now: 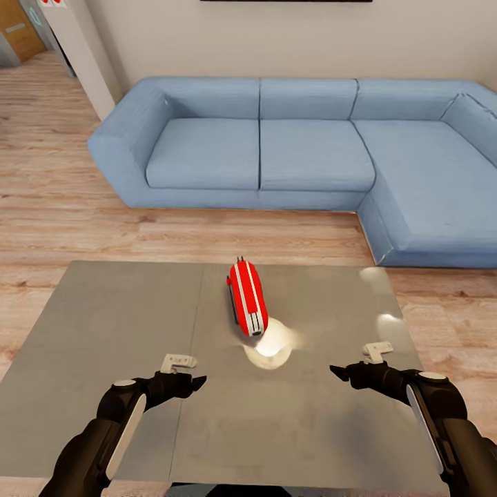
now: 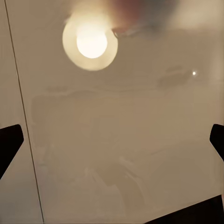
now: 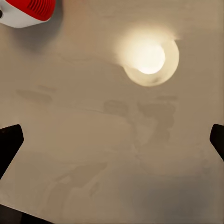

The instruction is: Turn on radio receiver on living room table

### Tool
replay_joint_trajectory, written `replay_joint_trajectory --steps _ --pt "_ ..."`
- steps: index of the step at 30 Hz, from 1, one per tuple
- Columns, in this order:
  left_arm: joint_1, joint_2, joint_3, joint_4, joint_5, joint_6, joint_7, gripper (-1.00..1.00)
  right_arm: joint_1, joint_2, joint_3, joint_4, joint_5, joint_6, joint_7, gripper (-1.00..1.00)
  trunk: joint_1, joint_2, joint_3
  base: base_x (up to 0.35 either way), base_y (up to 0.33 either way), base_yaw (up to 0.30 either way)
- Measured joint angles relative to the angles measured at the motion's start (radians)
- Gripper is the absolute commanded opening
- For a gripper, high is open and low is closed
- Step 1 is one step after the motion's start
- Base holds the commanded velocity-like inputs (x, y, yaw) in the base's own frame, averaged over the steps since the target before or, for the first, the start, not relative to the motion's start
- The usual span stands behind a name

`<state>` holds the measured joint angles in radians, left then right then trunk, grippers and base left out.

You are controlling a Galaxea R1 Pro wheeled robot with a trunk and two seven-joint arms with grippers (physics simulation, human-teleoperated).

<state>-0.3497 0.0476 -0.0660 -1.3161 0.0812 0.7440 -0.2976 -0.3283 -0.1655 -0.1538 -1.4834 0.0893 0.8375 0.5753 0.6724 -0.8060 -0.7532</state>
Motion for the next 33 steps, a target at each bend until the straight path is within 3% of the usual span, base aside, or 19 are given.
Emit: replay_joint_trajectory --steps 12,33 --pt "0.0 0.0 0.0 0.0 0.0 0.0 0.0 1.0 0.0 0.0 -0.001 0.0 0.001 0.0 0.0 1.0 0.0 0.0 -0.019 0.0 0.0 0.0" --pt "0.0 -0.001 0.001 0.0 0.0 0.0 0.0 1.0 0.0 -0.002 0.0 0.0 0.003 -0.002 0.0 1.0 0.0 0.0 -0.02 0.0 0.0 0.0"
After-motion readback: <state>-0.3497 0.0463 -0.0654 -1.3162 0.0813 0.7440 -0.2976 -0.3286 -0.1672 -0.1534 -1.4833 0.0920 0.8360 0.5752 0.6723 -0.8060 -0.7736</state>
